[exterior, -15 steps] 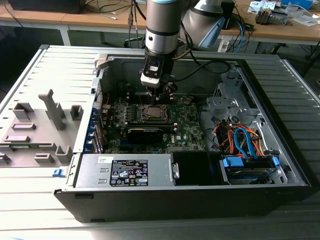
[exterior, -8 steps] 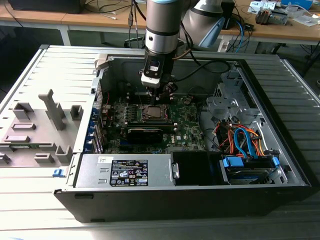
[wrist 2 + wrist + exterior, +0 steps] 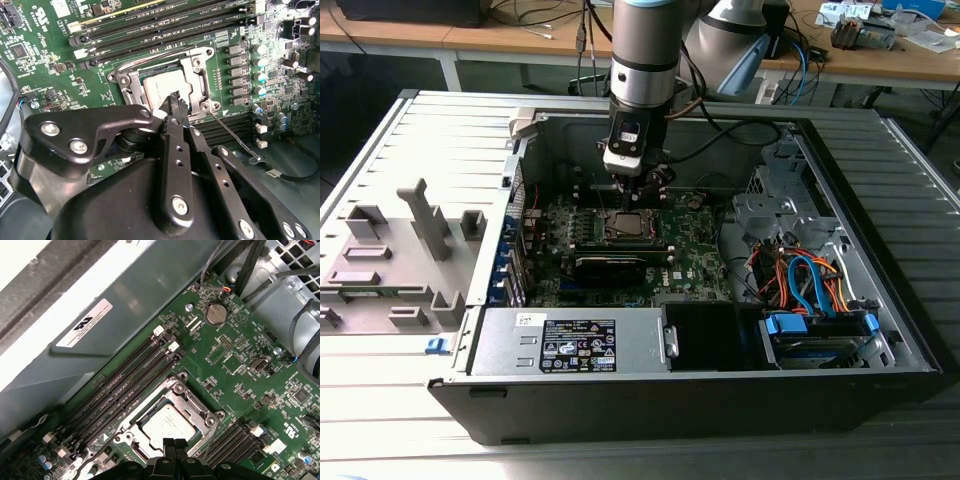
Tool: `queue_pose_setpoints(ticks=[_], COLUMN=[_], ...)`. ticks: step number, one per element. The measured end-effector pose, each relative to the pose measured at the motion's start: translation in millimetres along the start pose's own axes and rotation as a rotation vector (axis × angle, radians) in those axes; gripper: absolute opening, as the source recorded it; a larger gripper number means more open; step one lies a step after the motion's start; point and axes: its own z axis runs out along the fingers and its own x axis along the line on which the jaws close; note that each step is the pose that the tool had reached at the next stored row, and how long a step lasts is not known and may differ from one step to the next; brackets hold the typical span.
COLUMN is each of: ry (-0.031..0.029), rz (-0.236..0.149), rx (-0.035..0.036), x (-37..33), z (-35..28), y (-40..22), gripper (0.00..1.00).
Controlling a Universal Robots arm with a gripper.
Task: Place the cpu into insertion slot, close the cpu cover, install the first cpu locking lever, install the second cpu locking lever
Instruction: 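Install the first cpu locking lever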
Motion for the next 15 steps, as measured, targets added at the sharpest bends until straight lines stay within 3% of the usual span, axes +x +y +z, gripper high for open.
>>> queue_pose_setpoints(ticks=[15], ry=[-0.0016], rz=[-0.027], rx=[-0.0006], x=[0.0], z=[0.0], y=[0.0], gripper=[0.11])
